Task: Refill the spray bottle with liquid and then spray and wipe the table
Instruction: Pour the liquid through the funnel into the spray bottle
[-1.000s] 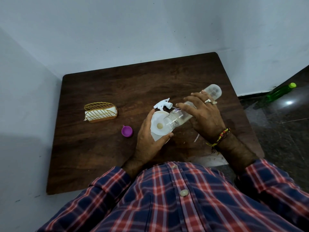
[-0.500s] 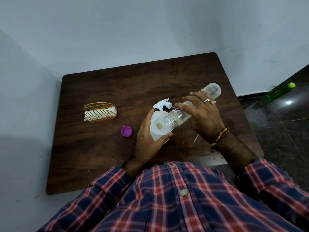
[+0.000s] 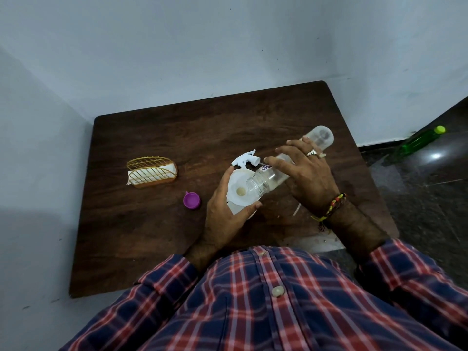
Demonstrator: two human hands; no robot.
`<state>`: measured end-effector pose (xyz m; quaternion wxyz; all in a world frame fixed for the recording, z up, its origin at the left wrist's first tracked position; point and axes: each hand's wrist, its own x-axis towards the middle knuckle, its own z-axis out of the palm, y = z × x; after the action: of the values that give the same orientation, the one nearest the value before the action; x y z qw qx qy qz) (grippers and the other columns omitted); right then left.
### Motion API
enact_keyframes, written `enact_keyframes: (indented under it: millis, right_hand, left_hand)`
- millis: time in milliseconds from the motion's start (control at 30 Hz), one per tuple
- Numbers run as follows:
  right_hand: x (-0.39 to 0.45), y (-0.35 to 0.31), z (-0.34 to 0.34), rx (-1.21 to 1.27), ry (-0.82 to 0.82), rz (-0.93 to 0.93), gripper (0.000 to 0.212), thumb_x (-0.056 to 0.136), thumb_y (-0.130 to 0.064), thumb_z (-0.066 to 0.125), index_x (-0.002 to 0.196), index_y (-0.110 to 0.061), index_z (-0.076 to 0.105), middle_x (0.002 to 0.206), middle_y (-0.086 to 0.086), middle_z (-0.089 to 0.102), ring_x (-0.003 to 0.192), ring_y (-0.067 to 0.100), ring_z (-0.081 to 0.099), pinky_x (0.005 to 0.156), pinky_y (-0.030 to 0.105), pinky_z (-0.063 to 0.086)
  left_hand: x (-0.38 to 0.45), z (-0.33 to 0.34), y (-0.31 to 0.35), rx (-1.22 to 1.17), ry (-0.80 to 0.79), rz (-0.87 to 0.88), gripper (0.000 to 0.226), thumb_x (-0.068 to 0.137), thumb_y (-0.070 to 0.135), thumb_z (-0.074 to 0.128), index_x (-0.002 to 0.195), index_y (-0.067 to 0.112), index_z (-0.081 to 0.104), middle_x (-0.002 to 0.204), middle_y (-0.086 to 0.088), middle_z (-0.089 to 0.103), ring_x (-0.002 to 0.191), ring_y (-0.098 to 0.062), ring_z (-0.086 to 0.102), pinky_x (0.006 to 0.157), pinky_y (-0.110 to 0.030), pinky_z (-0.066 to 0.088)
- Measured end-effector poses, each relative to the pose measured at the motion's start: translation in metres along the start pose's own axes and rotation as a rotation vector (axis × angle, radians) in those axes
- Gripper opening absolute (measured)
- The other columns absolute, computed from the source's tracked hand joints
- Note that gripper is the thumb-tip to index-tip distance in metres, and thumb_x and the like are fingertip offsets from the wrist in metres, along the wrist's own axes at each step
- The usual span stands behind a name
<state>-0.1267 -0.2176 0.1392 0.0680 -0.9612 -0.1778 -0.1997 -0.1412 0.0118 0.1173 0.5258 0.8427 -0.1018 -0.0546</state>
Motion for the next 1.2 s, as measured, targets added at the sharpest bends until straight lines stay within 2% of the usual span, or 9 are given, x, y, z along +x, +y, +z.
enact_keyframes:
  millis: [167, 433, 533, 800, 867, 1000, 1200]
  right_hand:
    - [-0.0004, 0.0013, 0.0001, -0.014, 0.028, -0.006, 0.049, 0.080, -0.001, 0.069, 0.125, -0.023, 0.066, 0.121, 0.012, 0.066, 0.121, 0.036, 0.058, 0.116, 0.056, 0.034]
    - [-0.0003, 0.0010, -0.0023, -0.023, 0.027, -0.023, 0.044, 0.083, -0.005, 0.066, 0.124, -0.022, 0.066, 0.121, 0.013, 0.066, 0.122, 0.037, 0.057, 0.115, 0.057, 0.034]
    - [0.0002, 0.0004, -0.0019, -0.023, 0.024, -0.022, 0.045, 0.081, -0.007, 0.070, 0.124, -0.021, 0.065, 0.121, 0.014, 0.066, 0.122, 0.037, 0.058, 0.114, 0.058, 0.035]
    - [0.0012, 0.0001, -0.0036, -0.015, 0.029, -0.025, 0.044, 0.081, -0.007, 0.071, 0.122, -0.020, 0.066, 0.120, 0.015, 0.066, 0.121, 0.037, 0.059, 0.114, 0.059, 0.035]
    - [0.0013, -0.0002, -0.0042, -0.014, 0.026, -0.028, 0.042, 0.082, -0.008, 0.068, 0.122, -0.020, 0.066, 0.120, 0.015, 0.066, 0.121, 0.038, 0.059, 0.114, 0.059, 0.035]
    - [0.0017, 0.0002, -0.0049, -0.016, 0.011, -0.028, 0.039, 0.085, -0.011, 0.063, 0.123, -0.020, 0.066, 0.121, 0.016, 0.066, 0.121, 0.038, 0.058, 0.114, 0.060, 0.035]
    - [0.0011, 0.0012, -0.0021, -0.019, 0.028, -0.024, 0.041, 0.085, -0.005, 0.063, 0.123, -0.021, 0.069, 0.121, 0.014, 0.066, 0.122, 0.036, 0.057, 0.115, 0.057, 0.034]
  left_hand:
    - [-0.0016, 0.0016, 0.0011, -0.008, 0.010, 0.005, 0.096, 0.072, 0.036, 0.082, 0.150, 0.017, 0.029, 0.131, 0.039, 0.035, 0.125, 0.022, 0.035, 0.099, -0.001, 0.031]
    - [-0.0019, 0.0015, 0.0018, -0.002, 0.001, 0.005, 0.095, 0.073, 0.036, 0.082, 0.150, 0.022, 0.028, 0.132, 0.036, 0.037, 0.127, 0.016, 0.037, 0.101, -0.007, 0.035]
    - [-0.0017, 0.0010, 0.0027, -0.005, -0.005, 0.002, 0.095, 0.073, 0.035, 0.082, 0.150, 0.023, 0.027, 0.132, 0.035, 0.038, 0.127, 0.016, 0.037, 0.102, -0.007, 0.035]
    - [-0.0026, 0.0001, 0.0050, 0.002, -0.003, -0.007, 0.096, 0.073, 0.039, 0.081, 0.150, 0.024, 0.027, 0.141, 0.021, 0.040, 0.131, 0.008, 0.039, 0.108, -0.023, 0.039]
    - [-0.0024, 0.0003, 0.0050, 0.004, -0.002, -0.009, 0.096, 0.073, 0.038, 0.082, 0.151, 0.022, 0.027, 0.140, 0.021, 0.040, 0.130, 0.010, 0.038, 0.108, -0.022, 0.039]
    - [-0.0016, 0.0008, 0.0040, 0.002, -0.005, -0.008, 0.097, 0.073, 0.036, 0.082, 0.151, 0.018, 0.027, 0.136, 0.027, 0.039, 0.127, 0.018, 0.036, 0.105, -0.008, 0.034]
    - [-0.0018, -0.0001, 0.0047, -0.015, 0.001, 0.013, 0.096, 0.071, 0.046, 0.078, 0.149, 0.017, 0.030, 0.133, 0.035, 0.039, 0.128, 0.013, 0.039, 0.103, -0.010, 0.036]
